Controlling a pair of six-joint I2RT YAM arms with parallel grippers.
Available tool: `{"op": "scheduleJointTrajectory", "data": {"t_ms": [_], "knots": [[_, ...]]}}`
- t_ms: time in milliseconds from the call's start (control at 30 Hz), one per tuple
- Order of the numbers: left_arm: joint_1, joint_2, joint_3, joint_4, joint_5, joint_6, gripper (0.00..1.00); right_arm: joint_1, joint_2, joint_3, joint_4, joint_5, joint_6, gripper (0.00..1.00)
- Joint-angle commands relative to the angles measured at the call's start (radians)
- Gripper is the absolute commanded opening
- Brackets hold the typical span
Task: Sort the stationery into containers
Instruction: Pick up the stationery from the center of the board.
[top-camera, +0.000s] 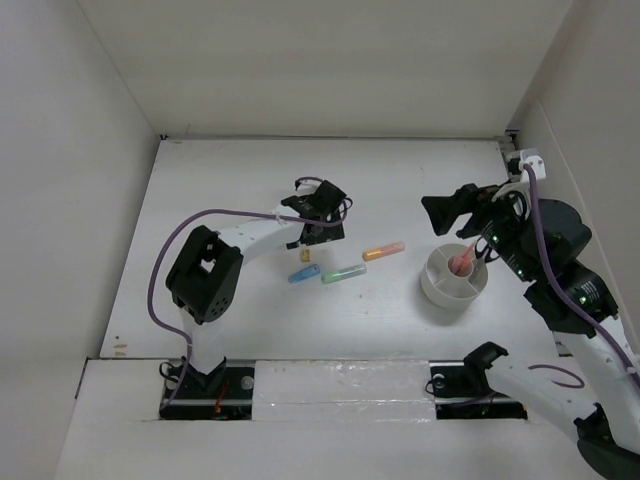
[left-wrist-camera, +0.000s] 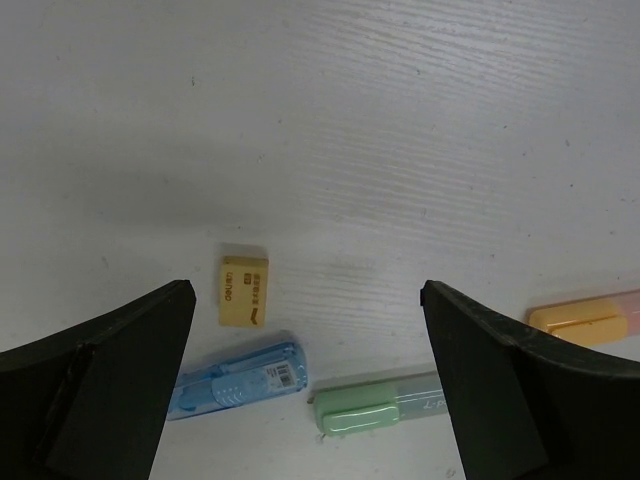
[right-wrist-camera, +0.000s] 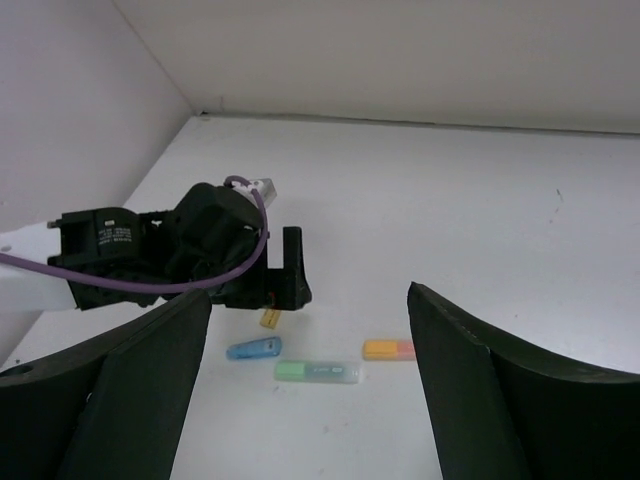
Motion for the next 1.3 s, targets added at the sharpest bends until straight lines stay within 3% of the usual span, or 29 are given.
{"op": "scheduleJointTrajectory", "data": {"t_ms": [0, 167, 633, 867, 967, 1200, 1267], "knots": [[-0.002, -0.001, 0.027, -0.039, -0.026, -0.028, 0.94, 0.018, -0.011, 0.031, -0.02, -0.036, -0.047, 0.85], [-0.002, -0.011, -0.024, -0.039, -0.006, -0.028, 0.84, 0.061, -0.011, 0.031, -0.029, -0.033, -0.056, 0.79], [0.029, 0.025, -0.099, -0.015, 0.003, -0.018, 0.73, 0.081, -0.029, -0.007, -0.001, -0.033, -0.056, 0.72], [0.029, 0.061, -0.09, -0.015, 0.003, -0.018, 0.48, 0.081, -0.029, -0.007, -0.001, -0.031, -0.056, 0.68], [0.029, 0.061, -0.101, -0.015, 0.014, -0.007, 0.46, 0.081, -0.029, -0.007, -0.001, -0.031, -0.056, 0.66], [0.029, 0.081, -0.101, -0.015, 0.002, -0.007, 0.05, 0.081, -0.009, -0.028, 0.031, -0.082, -0.047, 0.63], [0.038, 0.09, -0.101, -0.015, 0.002, -0.007, 0.0, 0.081, -0.009, -0.042, 0.043, -0.094, -0.047, 0.62]]}}
